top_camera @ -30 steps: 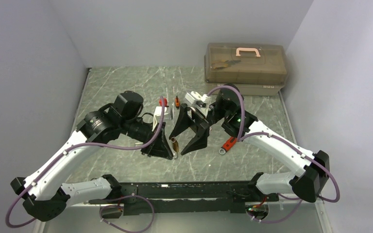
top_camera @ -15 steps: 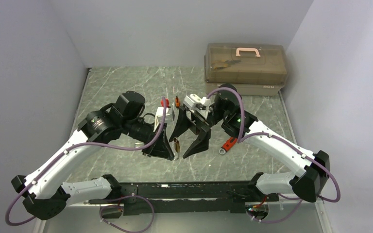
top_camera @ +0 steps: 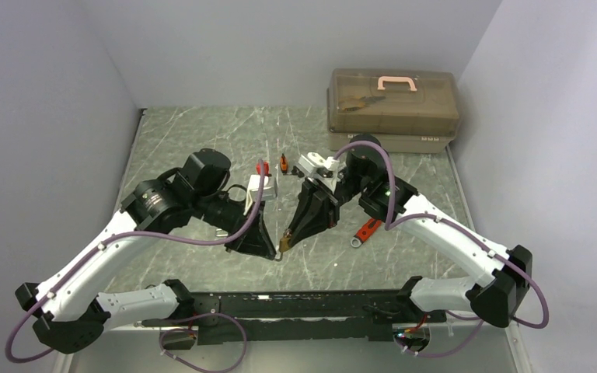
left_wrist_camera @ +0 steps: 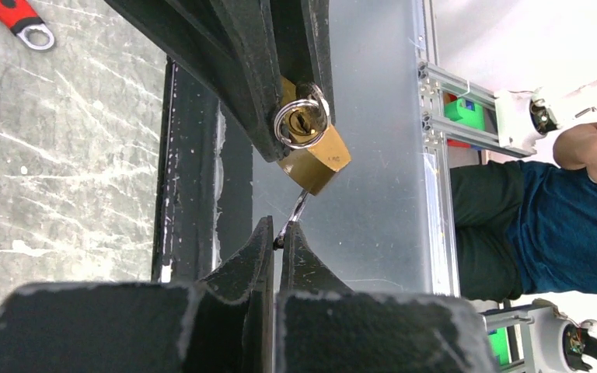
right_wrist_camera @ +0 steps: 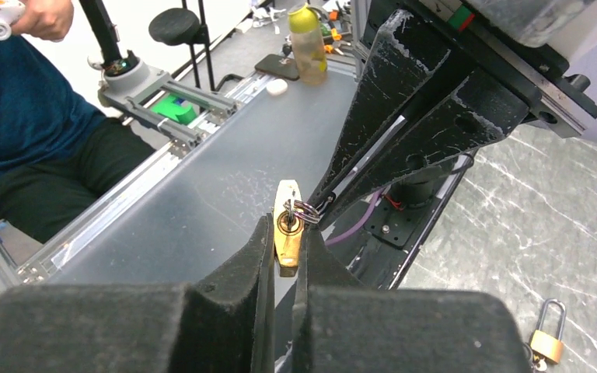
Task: Lock with the key
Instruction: Pick up the lock from the center of the board.
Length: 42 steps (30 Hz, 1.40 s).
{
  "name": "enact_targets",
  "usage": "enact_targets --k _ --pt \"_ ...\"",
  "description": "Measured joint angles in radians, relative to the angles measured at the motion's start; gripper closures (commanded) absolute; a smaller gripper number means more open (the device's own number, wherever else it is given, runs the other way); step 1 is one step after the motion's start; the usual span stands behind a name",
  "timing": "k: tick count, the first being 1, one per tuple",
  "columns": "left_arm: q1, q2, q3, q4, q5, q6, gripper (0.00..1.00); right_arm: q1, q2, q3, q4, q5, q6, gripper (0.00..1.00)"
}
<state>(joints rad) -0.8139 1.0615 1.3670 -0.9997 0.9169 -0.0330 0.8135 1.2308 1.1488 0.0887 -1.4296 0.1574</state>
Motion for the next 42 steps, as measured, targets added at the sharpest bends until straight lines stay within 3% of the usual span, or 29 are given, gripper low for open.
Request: enact_targets --k 2,4,6,10,23,32,42 --pt "0.0 0.0 0.002 0.001 -0.016 0.002 1.0 0.0 -0.003 0.0 -0.008 0.007 0.002 1.0" --pt "0.0 -0.003 0.004 0.0 -0.031 0.0 0.84 -0.001 -0.005 -0.001 -0.006 0.017 0.011 1.0" --pt "0.0 -0.005 0.017 -0.007 -0.065 -0.006 0.57 -0.003 -0.013 -0.013 0.027 0.039 0.044 1.0" --pt "0.006 -0.007 0.051 0.041 -0.167 -0.018 0.37 -0.026 -0.039 -0.067 0.166 0.086 0.179 1.0" --pt "0.006 -0.205 0.026 0.376 -0.537 0.032 0.26 -0.251 0.003 -0.154 0.803 0.364 0.921 1.0" --pt "-0.034 -0.248 -0.107 0.64 -0.716 0.177 0.25 -0.255 0.026 -0.153 0.893 0.584 1.153 1.0" --pt "-0.187 -0.238 -0.269 0.846 -0.939 0.333 0.32 -0.254 0.02 -0.166 0.875 0.785 1.212 1.0"
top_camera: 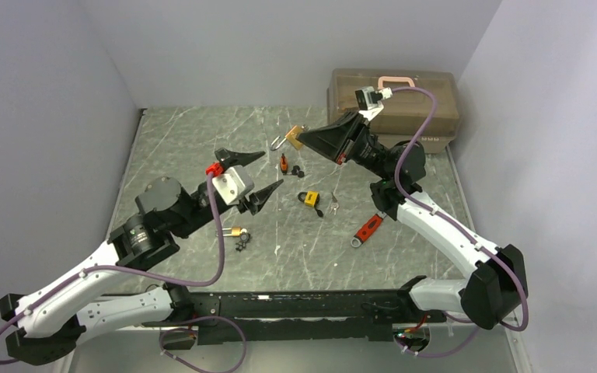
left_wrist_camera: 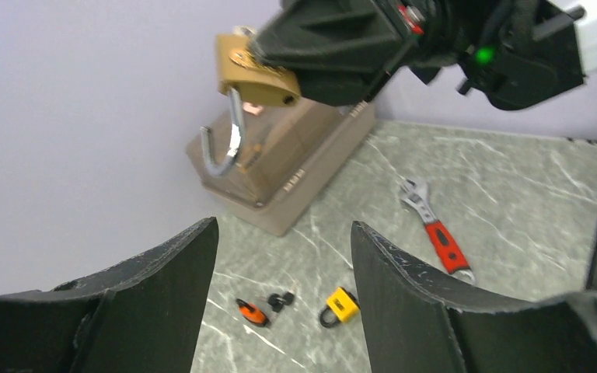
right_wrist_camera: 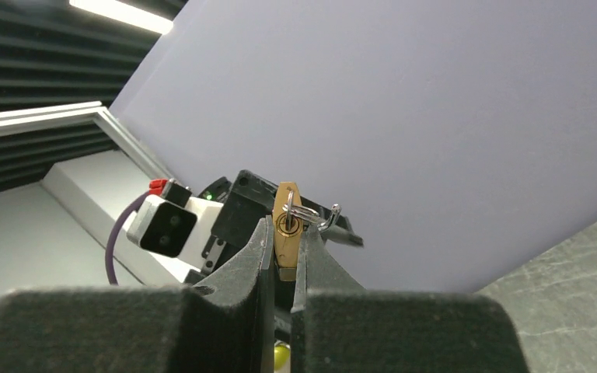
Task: Lock with the key
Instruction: Pick up the lock from the center of the board, then lock the lock.
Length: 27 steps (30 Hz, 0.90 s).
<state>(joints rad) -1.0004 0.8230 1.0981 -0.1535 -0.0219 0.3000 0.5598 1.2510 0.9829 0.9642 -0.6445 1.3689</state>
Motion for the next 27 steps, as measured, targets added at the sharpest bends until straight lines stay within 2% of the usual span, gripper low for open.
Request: enact_targets --k 9,20,27 --pt "-0.014 -0.026 -0.014 0.157 -0.115 0.053 0.36 0.009 -0.01 -0.008 -0.043 0.043 -0.004 1.0" --pt "-0.019 0.029 -0.01 0.187 -0.111 0.079 0.65 0.034 -0.01 -0.008 -0.055 0.06 -0.019 1.0" --pt "-0.02 0.029 -0.01 0.194 -0.107 0.076 0.75 0.037 -0.01 -0.009 -0.068 0.064 -0.035 1.0"
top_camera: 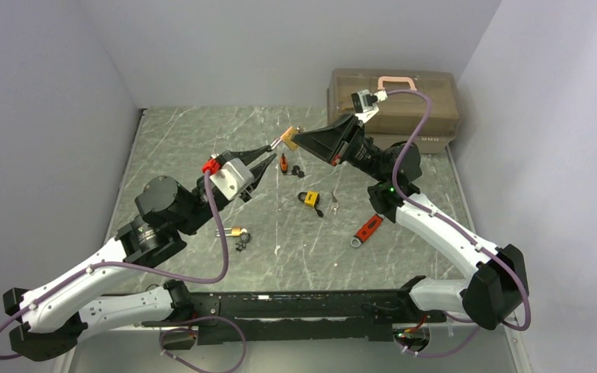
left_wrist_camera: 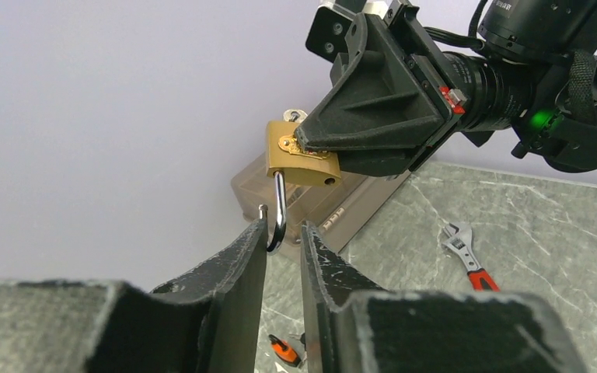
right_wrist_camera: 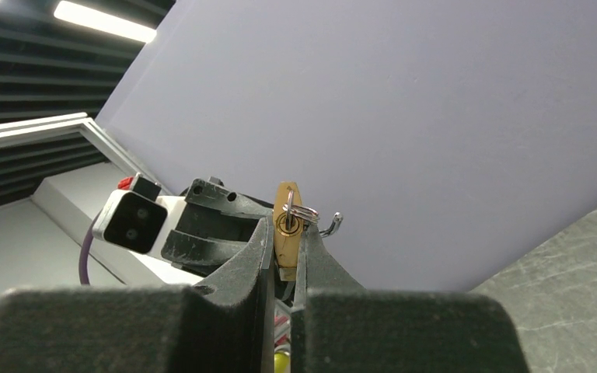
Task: Lock with the key
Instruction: Lock the lock.
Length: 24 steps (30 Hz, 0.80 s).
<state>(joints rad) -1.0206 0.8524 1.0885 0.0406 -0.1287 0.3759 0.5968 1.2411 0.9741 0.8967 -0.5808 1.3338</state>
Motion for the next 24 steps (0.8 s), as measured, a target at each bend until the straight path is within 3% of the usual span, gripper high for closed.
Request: enact_targets --k 5,7,14,16,20,24 --pt "0.0 0.001 0.0 -0.005 0.0 -0.01 0.89 0.005 0.0 -0.005 -0.008 0.0 -0.014 1.0" --pt "0.0 0.004 0.005 -0.015 -0.002 -0.021 0.99 0.008 -0.001 -0.005 -0.016 0.0 -0.022 1.0" --pt "0.0 0.054 0.113 -0.135 -0.01 -0.09 1.0 0.017 -0.053 -0.005 -0.092 0.033 -0.113 0.98" --pt "0.0 0.072 0.163 -0.206 -0.008 -0.121 1.0 0.024 -0.083 -0.005 -0.138 0.045 -0.171 0.85" --pt "0.006 0.097 0.246 -0.339 0.032 -0.192 1.0 0.039 -0.15 -0.01 -0.234 0.052 -0.292 0.5" --pt "0.053 0.109 0.331 -0.473 0.126 -0.28 1.0 0.043 -0.193 -0.025 -0.318 0.033 -0.415 0.27"
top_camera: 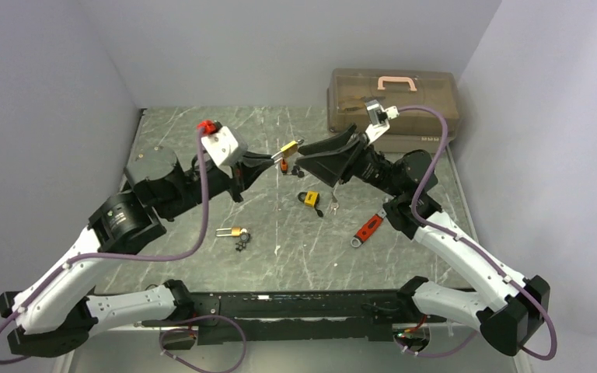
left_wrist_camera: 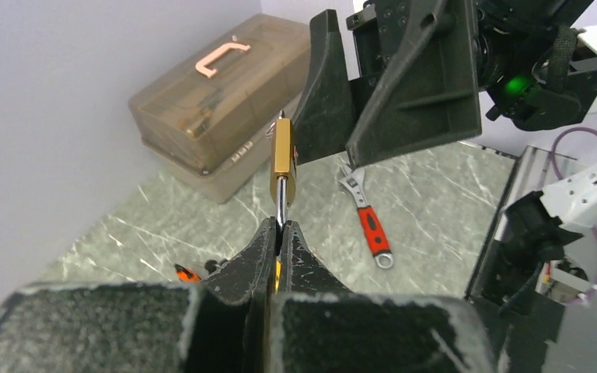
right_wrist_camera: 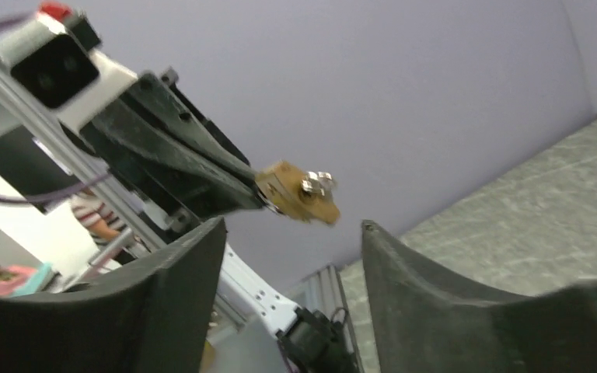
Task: Lock with the key
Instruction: Lock the lock.
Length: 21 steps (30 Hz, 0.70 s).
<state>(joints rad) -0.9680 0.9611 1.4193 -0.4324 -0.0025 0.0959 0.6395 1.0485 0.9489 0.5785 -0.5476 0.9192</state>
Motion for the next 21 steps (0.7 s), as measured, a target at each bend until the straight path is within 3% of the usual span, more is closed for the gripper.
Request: enact_targets --k 5,9,13,18,21 --pt "0.119 -0.001 0.056 -0.107 0.174 -0.118 1.0 0.0 -0.012 -0.023 -0.071 -0.066 -0.128 0.14" --pt "0.225 0.008 0.072 -0.176 0.372 -0.191 1.0 -0.005 -0.023 -0.048 -0.085 -0.135 -0.204 0.1" --pt "0.264 0.038 0.081 -0.229 0.518 -0.225 1.0 -0.024 -0.029 -0.053 -0.085 -0.235 -0.266 0.07" --pt "0.282 0.063 0.081 -0.27 0.642 -0.257 1.0 -0.034 -0.026 -0.048 -0.086 -0.369 -0.31 0.14" --pt "0.29 0.064 0.081 -0.27 0.687 -0.274 1.0 -0.034 -0.019 -0.032 -0.089 -0.438 -0.322 0.24"
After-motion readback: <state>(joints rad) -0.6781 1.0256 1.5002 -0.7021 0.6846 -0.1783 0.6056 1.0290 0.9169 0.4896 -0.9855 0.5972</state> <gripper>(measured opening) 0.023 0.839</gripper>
